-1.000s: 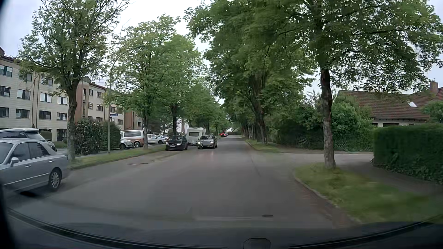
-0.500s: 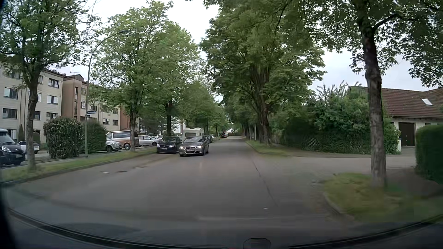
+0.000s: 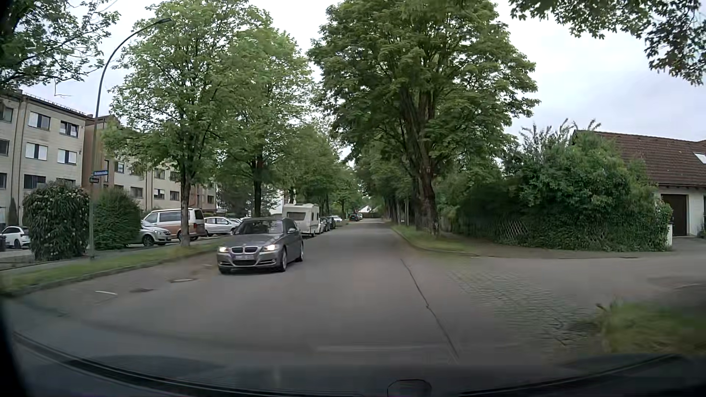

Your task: Follow the waypoints while adhering to traffic rules and regulations

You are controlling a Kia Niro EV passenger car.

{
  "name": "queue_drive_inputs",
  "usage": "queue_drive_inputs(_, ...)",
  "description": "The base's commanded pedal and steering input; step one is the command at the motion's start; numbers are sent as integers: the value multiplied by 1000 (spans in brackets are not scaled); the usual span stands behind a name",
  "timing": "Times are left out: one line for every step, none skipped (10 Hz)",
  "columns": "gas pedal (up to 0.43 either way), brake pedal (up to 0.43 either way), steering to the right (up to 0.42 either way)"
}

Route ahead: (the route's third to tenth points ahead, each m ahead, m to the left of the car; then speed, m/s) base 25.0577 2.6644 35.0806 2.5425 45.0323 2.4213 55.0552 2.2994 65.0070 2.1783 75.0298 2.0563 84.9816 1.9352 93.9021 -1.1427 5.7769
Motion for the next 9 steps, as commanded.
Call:
queue_drive_inputs(0,0,4)
queue_drive_inputs(87,0,4)
queue_drive_inputs(169,0,4)
queue_drive_inputs(169,0,4)
queue_drive_inputs(177,0,4)
queue_drive_inputs(177,0,4)
queue_drive_inputs(177,0,4)
queue_drive_inputs(177,0,3)
queue_drive_inputs(177,0,-2)
